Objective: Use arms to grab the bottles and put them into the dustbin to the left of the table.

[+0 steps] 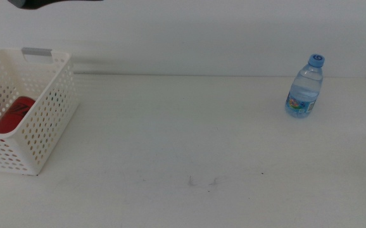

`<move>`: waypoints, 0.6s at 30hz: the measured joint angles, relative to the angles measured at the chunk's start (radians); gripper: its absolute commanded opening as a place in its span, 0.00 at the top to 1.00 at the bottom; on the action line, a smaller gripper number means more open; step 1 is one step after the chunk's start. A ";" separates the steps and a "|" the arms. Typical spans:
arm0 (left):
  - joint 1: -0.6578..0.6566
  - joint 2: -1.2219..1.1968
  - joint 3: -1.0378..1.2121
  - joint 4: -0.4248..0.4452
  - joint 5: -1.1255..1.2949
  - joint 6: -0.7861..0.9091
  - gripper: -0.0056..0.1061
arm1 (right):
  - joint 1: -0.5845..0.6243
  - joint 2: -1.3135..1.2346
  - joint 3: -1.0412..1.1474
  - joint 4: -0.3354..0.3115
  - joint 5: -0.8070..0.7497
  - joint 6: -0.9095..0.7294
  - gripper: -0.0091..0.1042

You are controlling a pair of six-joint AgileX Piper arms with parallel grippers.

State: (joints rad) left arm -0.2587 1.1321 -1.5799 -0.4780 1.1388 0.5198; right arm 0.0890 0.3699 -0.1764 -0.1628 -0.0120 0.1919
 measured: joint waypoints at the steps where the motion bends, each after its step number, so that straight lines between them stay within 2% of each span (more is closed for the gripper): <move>1: 0.000 0.000 0.000 0.000 0.000 0.000 0.11 | 0.000 0.065 -0.027 -0.004 -0.022 0.009 0.12; 6: 0.000 0.000 0.000 0.000 -0.003 0.002 0.11 | 0.000 0.325 -0.067 -0.009 -0.155 0.027 0.12; 12: 0.000 0.000 0.000 0.000 -0.024 0.003 0.11 | 0.000 0.597 -0.068 -0.009 -0.403 0.001 0.12; 15: 0.000 0.000 0.000 0.000 -0.026 0.003 0.11 | 0.000 0.750 -0.069 -0.007 -0.577 -0.040 0.12; 18: 0.000 0.000 0.000 0.000 -0.037 0.003 0.11 | 0.000 0.915 -0.069 0.066 -0.783 -0.099 0.12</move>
State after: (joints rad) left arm -0.2587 1.1321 -1.5799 -0.4780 1.1017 0.5232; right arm 0.0890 1.2850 -0.2457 -0.0970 -0.7946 0.0927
